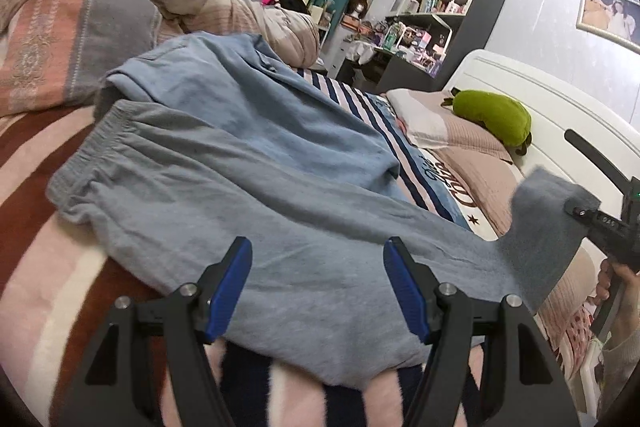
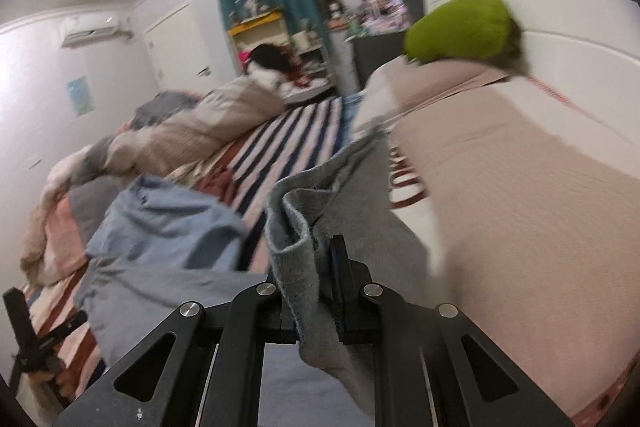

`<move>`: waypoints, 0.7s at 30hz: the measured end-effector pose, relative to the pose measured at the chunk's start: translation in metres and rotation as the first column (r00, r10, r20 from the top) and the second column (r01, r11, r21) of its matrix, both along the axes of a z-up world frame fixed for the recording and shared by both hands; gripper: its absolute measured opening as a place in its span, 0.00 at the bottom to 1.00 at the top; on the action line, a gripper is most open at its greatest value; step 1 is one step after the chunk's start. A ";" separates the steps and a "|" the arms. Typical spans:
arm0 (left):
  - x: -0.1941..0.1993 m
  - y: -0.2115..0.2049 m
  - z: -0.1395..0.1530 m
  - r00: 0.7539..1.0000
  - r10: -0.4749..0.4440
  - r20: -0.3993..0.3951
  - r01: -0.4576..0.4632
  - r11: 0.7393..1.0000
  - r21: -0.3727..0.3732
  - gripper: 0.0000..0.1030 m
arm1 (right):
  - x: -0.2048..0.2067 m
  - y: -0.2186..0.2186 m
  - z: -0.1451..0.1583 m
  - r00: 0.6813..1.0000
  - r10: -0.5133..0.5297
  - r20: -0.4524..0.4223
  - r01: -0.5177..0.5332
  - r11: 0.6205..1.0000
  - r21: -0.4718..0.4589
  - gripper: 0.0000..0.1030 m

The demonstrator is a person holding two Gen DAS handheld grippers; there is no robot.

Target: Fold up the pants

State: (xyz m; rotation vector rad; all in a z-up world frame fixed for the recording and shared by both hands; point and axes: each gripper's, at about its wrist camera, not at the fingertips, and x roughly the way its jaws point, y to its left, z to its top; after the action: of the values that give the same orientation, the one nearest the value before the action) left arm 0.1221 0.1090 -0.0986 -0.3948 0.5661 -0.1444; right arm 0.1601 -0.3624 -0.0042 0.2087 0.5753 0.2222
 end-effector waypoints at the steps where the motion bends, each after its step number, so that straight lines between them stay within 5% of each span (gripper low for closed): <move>1: -0.003 0.004 0.000 1.000 0.006 0.006 -0.006 1.000 -0.001 0.63 | 0.003 0.013 -0.004 1.000 0.022 -0.014 -0.022 1.000 0.003 0.05; 9: -0.019 0.031 -0.002 0.999 0.040 0.029 -0.040 0.999 -0.029 0.63 | 0.023 0.083 -0.043 0.982 0.136 -0.129 -0.138 0.990 -0.008 0.04; 17: -0.025 0.048 -0.009 0.997 0.074 0.029 -0.073 0.997 -0.036 0.63 | 0.039 0.108 -0.027 0.985 0.141 -0.095 -0.147 0.988 -0.056 0.04; 21: -0.024 0.049 -0.011 0.997 0.067 0.027 -0.066 0.997 -0.034 0.63 | 0.037 0.135 -0.044 0.965 0.216 -0.148 -0.228 0.971 -0.071 0.04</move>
State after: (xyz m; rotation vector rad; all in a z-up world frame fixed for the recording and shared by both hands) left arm 0.0985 0.1581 -0.1094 -0.4429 0.5227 -0.0957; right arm 0.1969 -0.2277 -0.0479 0.0741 0.7465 0.4013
